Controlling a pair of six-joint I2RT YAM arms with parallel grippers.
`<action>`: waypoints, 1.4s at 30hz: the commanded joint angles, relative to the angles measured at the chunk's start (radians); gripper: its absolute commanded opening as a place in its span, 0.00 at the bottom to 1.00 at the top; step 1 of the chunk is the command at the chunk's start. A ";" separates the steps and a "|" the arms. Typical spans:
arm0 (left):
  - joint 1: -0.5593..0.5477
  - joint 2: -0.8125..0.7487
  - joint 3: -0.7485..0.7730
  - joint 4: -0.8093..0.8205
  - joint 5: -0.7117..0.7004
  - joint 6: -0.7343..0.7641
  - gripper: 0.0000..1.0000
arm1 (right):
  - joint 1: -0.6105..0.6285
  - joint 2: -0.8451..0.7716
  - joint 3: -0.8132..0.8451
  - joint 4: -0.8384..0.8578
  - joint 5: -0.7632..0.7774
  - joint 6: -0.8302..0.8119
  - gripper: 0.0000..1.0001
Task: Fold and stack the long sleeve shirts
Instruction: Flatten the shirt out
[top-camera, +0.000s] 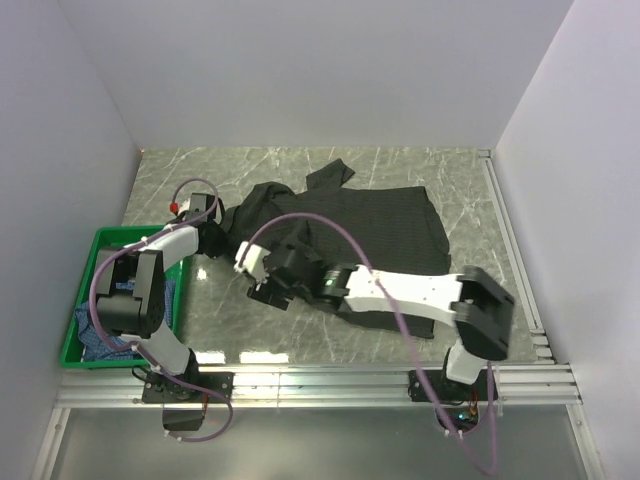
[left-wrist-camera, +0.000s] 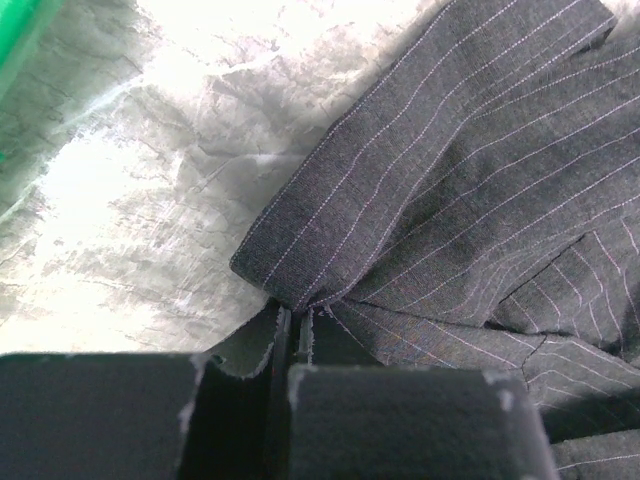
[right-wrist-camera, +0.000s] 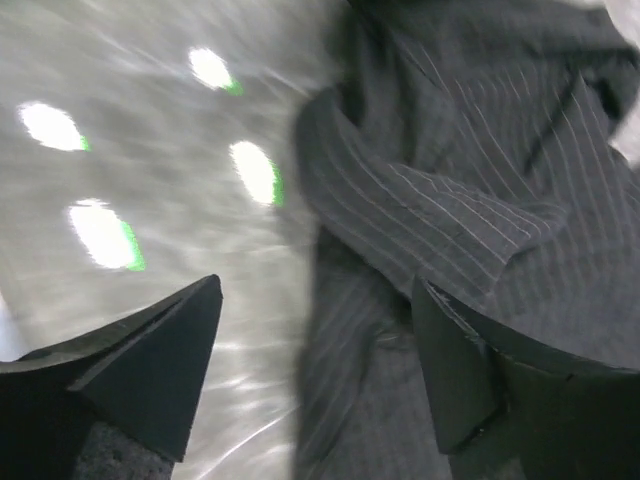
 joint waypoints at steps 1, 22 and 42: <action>-0.007 -0.021 0.026 0.001 0.022 0.023 0.01 | 0.031 0.076 0.021 0.129 0.237 -0.153 0.85; -0.010 -0.001 0.038 -0.022 0.027 0.033 0.01 | 0.107 0.466 0.016 0.695 0.625 -0.629 0.67; -0.009 0.022 0.112 -0.058 -0.010 0.049 0.01 | 0.149 -0.062 0.100 -0.098 0.114 -0.180 0.00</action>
